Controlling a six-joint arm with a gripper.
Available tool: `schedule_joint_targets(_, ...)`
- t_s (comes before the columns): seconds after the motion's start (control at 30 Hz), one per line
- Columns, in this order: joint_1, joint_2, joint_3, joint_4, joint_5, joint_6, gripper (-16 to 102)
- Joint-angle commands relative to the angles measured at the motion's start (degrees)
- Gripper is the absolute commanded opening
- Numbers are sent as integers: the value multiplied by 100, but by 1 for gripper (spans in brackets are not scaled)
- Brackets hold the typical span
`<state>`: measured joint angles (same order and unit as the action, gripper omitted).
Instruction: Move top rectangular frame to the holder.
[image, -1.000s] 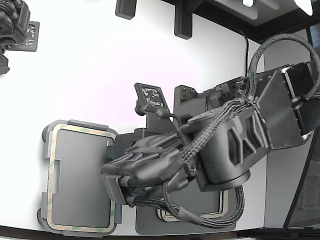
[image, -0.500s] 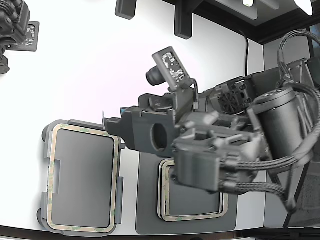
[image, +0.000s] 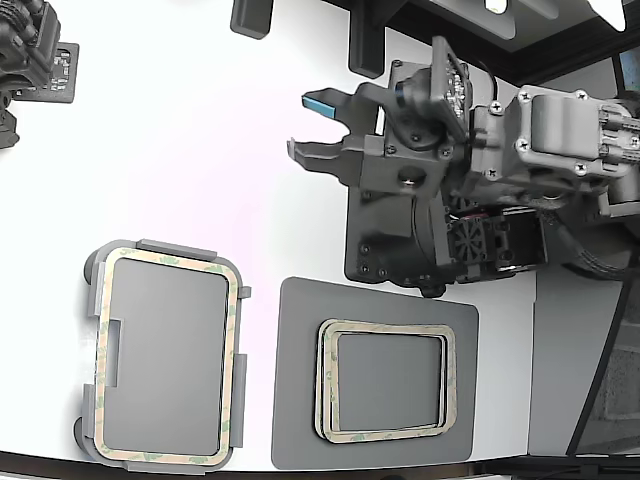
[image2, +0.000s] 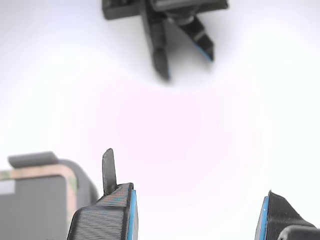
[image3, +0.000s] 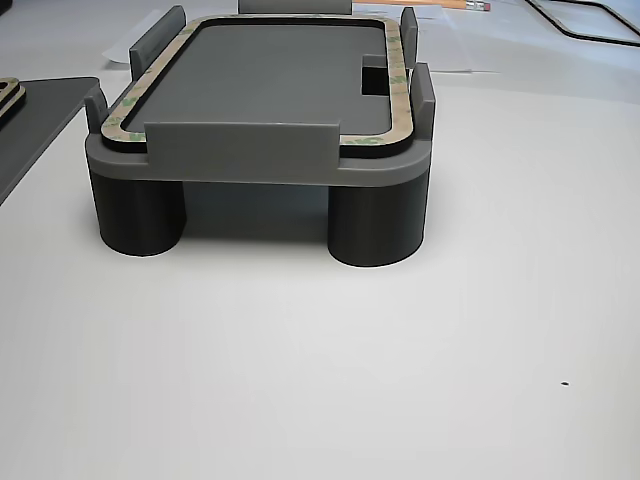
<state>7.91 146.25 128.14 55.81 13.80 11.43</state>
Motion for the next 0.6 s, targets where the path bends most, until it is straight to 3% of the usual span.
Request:
schedule_joint_targets(0.0, -325, 1547, 1274, -185, -220, -642, 100)
schedule_joint_targets(0.17, -360, 2312, 1969, 176, -387, -483, 100)
schedule_joint_targets(0.33, -580, 2303, 2215, -18, -747, -580, 100)
schedule_joint_targets(0.4, -589, 2145, 2259, -62, -729, -519, 100)
schedule_joint_targets(0.57, -563, 2312, 2285, 53, -79, -123, 100)
